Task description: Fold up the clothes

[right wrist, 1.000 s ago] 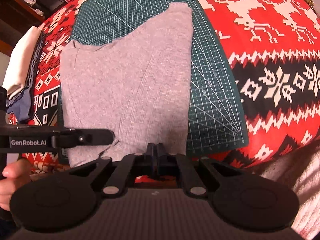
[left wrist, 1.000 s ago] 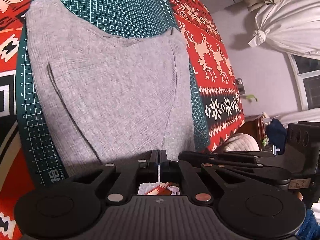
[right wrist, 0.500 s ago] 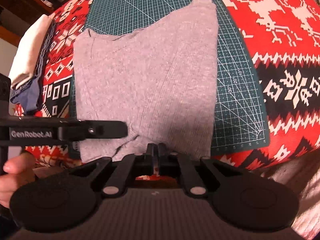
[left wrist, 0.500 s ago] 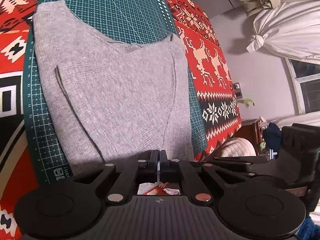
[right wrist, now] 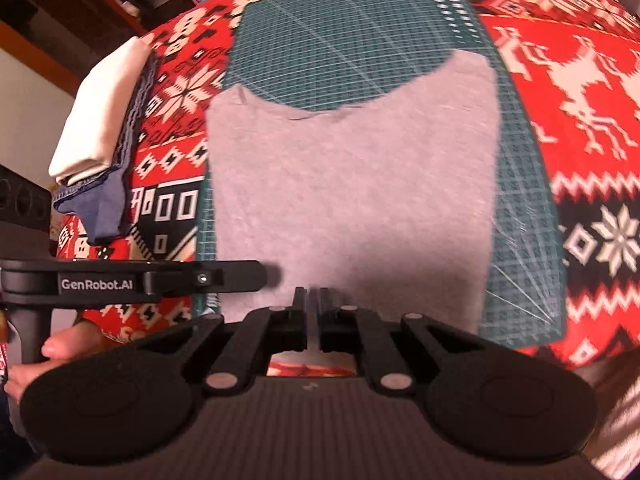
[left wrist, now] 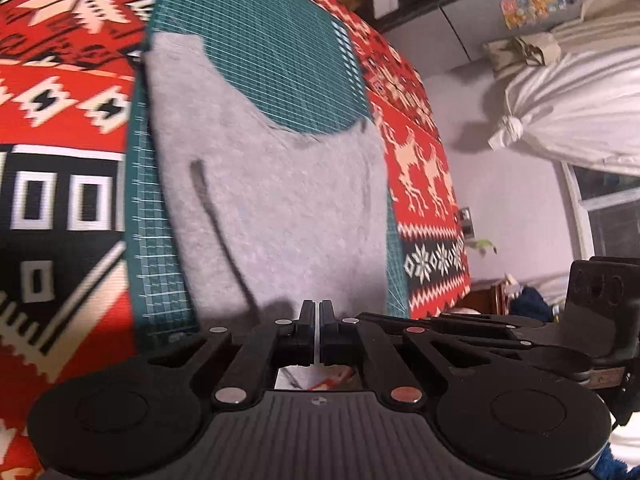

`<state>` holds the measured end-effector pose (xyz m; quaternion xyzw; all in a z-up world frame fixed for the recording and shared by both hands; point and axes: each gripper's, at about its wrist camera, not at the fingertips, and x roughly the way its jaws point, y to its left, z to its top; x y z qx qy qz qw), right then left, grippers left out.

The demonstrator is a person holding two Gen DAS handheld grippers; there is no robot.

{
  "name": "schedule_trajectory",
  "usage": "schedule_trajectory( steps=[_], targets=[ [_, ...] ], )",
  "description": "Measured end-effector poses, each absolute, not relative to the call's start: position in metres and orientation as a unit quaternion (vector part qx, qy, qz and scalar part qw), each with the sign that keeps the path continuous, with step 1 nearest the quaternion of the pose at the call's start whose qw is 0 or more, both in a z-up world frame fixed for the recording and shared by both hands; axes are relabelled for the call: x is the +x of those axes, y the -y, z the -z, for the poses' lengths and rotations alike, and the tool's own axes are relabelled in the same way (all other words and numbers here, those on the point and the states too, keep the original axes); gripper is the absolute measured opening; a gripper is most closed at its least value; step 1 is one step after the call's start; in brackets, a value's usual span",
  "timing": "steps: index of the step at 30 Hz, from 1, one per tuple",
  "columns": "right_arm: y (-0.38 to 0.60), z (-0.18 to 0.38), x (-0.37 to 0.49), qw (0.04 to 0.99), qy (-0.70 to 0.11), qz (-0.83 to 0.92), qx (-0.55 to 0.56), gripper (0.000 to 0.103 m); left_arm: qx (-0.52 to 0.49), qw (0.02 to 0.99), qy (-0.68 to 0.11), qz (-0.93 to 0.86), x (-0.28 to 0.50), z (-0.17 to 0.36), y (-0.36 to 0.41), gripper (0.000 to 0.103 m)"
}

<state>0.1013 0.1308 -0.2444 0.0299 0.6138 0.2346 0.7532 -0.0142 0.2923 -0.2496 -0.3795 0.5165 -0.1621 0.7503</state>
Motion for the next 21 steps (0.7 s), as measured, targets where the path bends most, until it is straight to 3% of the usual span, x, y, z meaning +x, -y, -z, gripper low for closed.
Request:
schedule_trajectory(
  steps=[21],
  targets=[
    [-0.188, 0.255, 0.131, 0.753, -0.605, -0.258, 0.018, 0.005, -0.423, 0.766, -0.475, 0.095, 0.008, 0.254, -0.347, 0.001]
  ],
)
